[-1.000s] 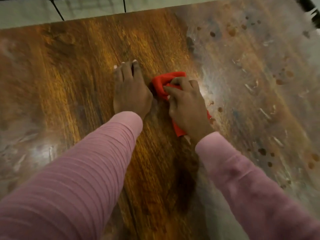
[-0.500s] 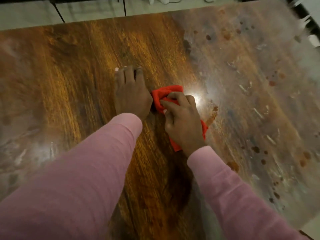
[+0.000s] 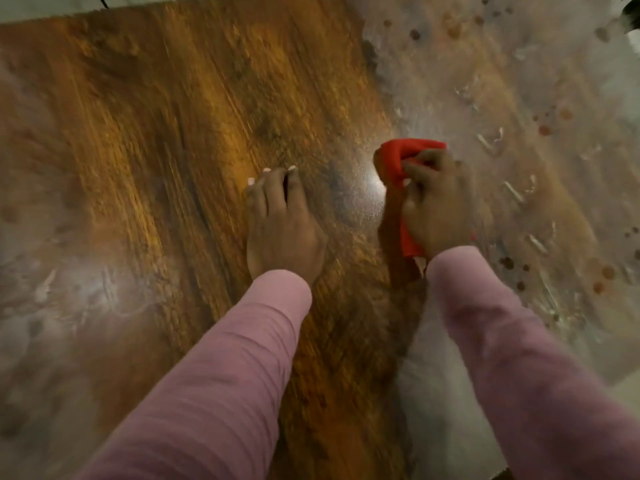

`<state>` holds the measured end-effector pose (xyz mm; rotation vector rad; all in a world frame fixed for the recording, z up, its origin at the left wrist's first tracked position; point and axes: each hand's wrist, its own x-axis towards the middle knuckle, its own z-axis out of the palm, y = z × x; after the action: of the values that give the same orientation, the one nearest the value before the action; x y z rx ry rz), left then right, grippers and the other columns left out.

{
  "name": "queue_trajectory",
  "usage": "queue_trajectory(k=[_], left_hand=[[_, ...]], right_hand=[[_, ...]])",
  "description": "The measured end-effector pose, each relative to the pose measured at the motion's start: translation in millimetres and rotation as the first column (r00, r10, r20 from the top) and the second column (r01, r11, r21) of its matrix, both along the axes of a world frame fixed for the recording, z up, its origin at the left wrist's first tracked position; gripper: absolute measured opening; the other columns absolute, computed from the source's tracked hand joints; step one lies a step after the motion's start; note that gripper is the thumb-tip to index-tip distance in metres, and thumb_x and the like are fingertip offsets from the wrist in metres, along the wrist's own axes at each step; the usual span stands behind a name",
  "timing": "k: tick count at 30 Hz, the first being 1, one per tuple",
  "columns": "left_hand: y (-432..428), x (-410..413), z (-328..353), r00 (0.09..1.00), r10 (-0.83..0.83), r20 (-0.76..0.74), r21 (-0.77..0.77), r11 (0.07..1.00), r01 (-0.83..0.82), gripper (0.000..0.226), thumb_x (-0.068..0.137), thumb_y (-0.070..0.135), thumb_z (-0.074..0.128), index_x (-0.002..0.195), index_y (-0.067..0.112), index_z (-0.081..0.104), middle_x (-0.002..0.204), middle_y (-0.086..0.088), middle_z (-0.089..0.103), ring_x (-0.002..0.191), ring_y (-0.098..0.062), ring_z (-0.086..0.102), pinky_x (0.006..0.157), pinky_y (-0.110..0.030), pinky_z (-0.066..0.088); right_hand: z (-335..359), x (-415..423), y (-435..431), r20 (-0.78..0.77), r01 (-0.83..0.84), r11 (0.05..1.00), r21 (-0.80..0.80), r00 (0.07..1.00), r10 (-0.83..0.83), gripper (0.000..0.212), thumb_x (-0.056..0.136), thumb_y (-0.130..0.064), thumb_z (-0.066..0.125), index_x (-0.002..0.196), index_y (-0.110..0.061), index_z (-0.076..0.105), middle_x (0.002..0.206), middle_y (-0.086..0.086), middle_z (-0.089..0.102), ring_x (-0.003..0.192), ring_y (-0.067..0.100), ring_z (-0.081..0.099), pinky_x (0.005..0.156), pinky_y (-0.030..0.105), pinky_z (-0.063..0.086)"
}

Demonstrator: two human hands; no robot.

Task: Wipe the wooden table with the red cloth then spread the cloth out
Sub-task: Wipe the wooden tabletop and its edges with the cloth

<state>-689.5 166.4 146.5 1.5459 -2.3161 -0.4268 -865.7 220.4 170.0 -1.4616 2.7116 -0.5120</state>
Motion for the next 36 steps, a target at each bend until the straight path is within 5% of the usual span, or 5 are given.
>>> queue_trajectory(k=[10, 17, 24, 30, 36], left_hand=[[2, -2, -2, 0.999, 0.004, 0.034, 0.006, 1.000, -0.004, 0.055, 0.088, 0.015, 0.029, 0.139, 0.001, 0.041, 0.138, -0.018, 0.043, 0.134, -0.036, 0.032, 0.119, -0.045, 0.013], [1, -1, -6, 1.000, 0.002, 0.014, 0.002, 1.000, -0.002, 0.049, 0.093, 0.013, 0.036, 0.141, 0.003, 0.039, 0.140, -0.017, 0.040, 0.134, -0.037, 0.030, 0.119, -0.044, 0.011], [3, -3, -6, 1.000, 0.019, 0.006, -0.037, 0.999, -0.019, 0.051, 0.091, 0.014, 0.035, 0.141, 0.003, 0.041, 0.139, -0.016, 0.042, 0.134, -0.034, 0.033, 0.119, -0.041, 0.008], [40, 13, 8, 0.990, -0.124, -0.067, -0.037, 0.992, 0.122, 0.051, 0.088, 0.010, 0.039, 0.138, 0.002, 0.045, 0.137, -0.018, 0.045, 0.134, -0.037, 0.034, 0.118, -0.046, 0.015], [112, 32, 9, 0.994, -0.080, -0.080, 0.073, 0.994, 0.086, 0.052, 0.087, 0.014, 0.033, 0.135, 0.002, 0.048, 0.135, -0.018, 0.048, 0.133, -0.037, 0.035, 0.118, -0.047, 0.016]], right_hand=[[-6, 85, 55, 0.018, -0.327, 0.942, -0.073, 0.944, 0.329, 0.031, 0.077, 0.001, 0.062, 0.103, -0.012, 0.073, 0.115, 0.009, 0.063, 0.095, 0.033, 0.053, 0.086, 0.035, 0.041], [0, 12, 54, 0.013, 0.088, 0.996, 0.014, 0.996, -0.088, 0.033, 0.087, -0.005, 0.054, 0.114, -0.017, 0.069, 0.128, 0.004, 0.056, 0.114, 0.034, 0.044, 0.091, 0.024, 0.026], [-5, 75, 88, 0.015, -0.346, 0.937, -0.054, 0.938, 0.347, 0.024, 0.082, -0.004, 0.062, 0.102, -0.011, 0.074, 0.115, 0.008, 0.064, 0.096, 0.035, 0.055, 0.085, 0.040, 0.046], [-1, 36, 78, 0.056, 0.042, 0.999, 0.023, 0.997, -0.043, 0.032, 0.091, -0.009, 0.053, 0.119, -0.017, 0.066, 0.131, 0.003, 0.054, 0.119, 0.033, 0.044, 0.101, 0.044, 0.038], [2, 88, 121, 0.049, -0.165, 0.986, -0.027, 0.985, 0.166, 0.028, 0.085, -0.006, 0.059, 0.110, -0.012, 0.070, 0.120, 0.008, 0.059, 0.107, 0.032, 0.049, 0.096, 0.035, 0.037]])
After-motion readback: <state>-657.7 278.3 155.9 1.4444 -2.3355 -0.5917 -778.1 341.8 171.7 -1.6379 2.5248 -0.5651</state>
